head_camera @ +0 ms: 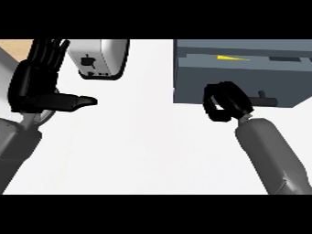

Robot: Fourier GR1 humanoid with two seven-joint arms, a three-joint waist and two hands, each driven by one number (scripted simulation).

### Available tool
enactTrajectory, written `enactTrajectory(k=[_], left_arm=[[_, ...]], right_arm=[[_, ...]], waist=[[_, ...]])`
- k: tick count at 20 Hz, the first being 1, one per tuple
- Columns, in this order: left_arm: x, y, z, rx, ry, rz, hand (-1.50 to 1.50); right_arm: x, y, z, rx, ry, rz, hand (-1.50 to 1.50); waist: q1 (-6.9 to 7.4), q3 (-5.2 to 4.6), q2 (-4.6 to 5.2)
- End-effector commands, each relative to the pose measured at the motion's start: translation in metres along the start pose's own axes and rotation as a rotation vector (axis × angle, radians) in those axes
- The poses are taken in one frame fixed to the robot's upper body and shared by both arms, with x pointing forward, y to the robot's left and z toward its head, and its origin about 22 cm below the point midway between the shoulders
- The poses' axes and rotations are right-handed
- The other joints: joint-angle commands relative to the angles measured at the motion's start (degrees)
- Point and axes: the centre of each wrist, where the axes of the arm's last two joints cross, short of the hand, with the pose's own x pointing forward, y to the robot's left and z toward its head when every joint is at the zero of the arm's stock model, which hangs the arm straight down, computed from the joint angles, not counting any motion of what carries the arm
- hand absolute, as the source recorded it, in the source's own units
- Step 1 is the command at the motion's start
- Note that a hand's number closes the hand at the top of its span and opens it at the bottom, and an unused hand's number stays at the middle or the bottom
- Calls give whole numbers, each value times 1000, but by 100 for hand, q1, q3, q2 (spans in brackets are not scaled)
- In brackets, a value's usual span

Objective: Pick up the cup, place it into the drawer and close the drawer

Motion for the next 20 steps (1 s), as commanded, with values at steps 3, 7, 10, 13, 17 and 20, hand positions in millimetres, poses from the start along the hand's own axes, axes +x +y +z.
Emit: enactTrajectory(k=[3, 7, 10, 13, 17, 20], left_arm=[[1, 14, 3, -19, 1, -10, -150], [0, 29, 10, -13, -4, 4, -150], [-4, 30, 12, -35, 8, 27, -150], [-9, 30, 12, -38, 2, 32, -150], [-3, 30, 12, -77, 16, 48, -150], [-4, 19, 12, -100, 0, 76, -150]], right_arm=[[-25, -26, -33, 32, 48, -53, 150], [-45, -19, -24, 59, 94, -50, 150], [-34, -39, -43, 34, 123, -87, 150], [-49, -61, -38, 34, 128, -96, 150], [-58, -57, -30, 22, 138, -117, 150], [-64, -72, -29, 0, 141, -144, 150]], waist=[[72, 18, 91], [184, 22, 138], [244, 22, 168], [272, 22, 220], [377, 29, 228], [436, 31, 246]])
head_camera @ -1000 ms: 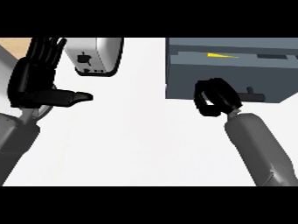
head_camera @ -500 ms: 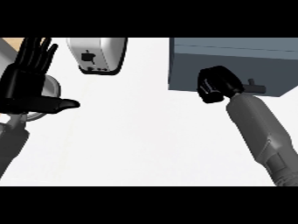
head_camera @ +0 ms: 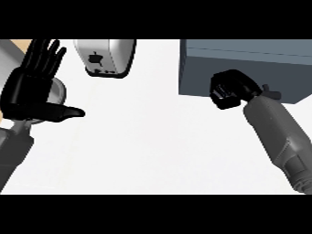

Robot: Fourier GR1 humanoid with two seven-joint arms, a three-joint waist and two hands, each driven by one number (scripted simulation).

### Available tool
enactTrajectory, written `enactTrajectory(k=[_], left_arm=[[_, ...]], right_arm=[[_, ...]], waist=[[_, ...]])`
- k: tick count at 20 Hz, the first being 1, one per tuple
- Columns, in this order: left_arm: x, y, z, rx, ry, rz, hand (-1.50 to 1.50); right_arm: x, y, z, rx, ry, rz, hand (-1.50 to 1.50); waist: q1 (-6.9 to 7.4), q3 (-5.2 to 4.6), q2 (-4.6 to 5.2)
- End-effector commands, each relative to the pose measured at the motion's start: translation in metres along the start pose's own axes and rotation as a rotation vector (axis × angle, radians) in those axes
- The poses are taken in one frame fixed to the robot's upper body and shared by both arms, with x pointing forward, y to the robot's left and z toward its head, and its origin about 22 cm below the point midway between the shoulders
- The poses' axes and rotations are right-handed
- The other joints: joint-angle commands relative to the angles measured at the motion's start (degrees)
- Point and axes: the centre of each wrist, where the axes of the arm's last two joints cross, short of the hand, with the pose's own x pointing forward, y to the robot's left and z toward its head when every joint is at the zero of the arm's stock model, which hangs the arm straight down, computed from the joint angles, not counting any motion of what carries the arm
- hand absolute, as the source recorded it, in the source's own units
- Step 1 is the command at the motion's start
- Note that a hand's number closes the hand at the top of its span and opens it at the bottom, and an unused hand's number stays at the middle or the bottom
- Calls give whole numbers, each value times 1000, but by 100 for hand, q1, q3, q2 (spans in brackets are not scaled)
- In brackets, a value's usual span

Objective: Pick up the cup, place it into the drawer and close the drawer

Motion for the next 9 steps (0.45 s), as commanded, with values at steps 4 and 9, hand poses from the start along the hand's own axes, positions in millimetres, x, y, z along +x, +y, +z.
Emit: enactTrajectory(k=[4, 9], left_arm=[[-15, 0, 11, -10, 16, 7, -150], [-12, -6, 8, -22, 16, 16, -150]], right_arm=[[-7, -64, -1, -158, 128, -39, 150], [-17, -58, 8, -167, 132, -45, 150]], waist=[[154, 66, 278], [227, 77, 266]])
